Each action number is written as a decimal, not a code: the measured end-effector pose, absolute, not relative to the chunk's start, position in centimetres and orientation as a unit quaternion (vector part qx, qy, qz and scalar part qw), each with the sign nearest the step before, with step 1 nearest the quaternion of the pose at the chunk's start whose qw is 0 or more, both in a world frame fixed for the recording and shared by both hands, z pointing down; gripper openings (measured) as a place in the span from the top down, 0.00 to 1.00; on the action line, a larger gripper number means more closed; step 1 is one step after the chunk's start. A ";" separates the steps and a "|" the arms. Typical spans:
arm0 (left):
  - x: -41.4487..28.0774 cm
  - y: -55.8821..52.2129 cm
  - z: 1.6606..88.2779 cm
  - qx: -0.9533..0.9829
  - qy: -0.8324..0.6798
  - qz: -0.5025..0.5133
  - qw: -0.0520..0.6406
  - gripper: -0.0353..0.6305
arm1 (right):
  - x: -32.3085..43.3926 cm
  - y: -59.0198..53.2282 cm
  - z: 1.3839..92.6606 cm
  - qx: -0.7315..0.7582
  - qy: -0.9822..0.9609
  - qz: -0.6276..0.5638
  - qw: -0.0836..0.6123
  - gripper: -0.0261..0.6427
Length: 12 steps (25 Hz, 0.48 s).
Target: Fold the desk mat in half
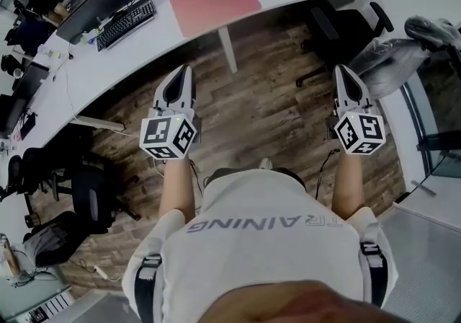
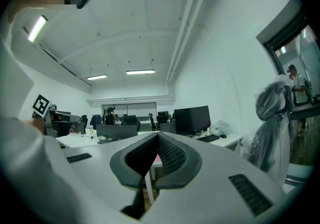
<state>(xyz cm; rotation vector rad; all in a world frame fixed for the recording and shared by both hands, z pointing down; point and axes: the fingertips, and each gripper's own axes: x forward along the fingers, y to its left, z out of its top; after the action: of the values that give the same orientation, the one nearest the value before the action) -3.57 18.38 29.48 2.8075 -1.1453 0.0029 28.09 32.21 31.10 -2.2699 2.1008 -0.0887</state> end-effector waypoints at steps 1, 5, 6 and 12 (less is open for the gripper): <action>-3.0 18.3 29.5 0.923 -0.381 0.003 0.053 0.90 | 28.8 31.8 31.3 -0.731 0.682 -0.030 0.026 0.93; -1.6 17.7 29.5 0.918 -0.393 0.006 0.049 0.90 | 30.1 29.8 32.0 -0.717 0.695 -0.043 0.043 0.93; -1.4 17.4 29.5 0.917 -0.395 0.006 0.048 0.90 | 30.2 29.3 32.1 -0.712 0.699 -0.046 0.046 0.93; -0.2 16.1 30.4 0.918 -0.394 0.015 0.051 0.90 | 31.0 26.6 33.5 -0.705 0.704 -0.064 0.053 0.93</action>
<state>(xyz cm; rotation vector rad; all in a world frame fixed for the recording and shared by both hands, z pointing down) -0.18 16.06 30.39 2.7940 -1.1984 0.0446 30.98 26.56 33.49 -2.1427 2.1409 -0.1950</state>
